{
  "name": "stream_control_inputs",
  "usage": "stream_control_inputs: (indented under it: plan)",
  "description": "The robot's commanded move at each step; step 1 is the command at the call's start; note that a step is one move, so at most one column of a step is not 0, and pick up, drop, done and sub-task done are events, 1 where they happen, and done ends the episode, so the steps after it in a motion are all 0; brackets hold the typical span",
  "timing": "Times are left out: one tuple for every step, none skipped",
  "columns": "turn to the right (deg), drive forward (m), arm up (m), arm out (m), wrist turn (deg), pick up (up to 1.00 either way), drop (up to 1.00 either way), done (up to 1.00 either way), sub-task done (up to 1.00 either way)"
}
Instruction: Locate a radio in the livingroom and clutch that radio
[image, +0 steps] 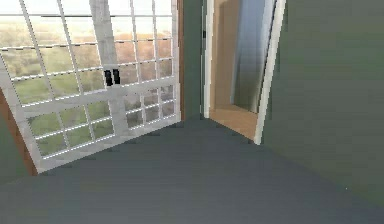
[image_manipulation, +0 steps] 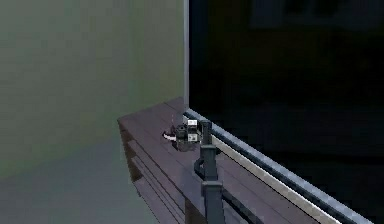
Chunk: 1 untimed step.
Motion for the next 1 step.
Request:
stream_control_inputs:
  plan:
    - [0.0,0.00,0.00,0.00,0.0,1.00,0.00,0.00,0.00]
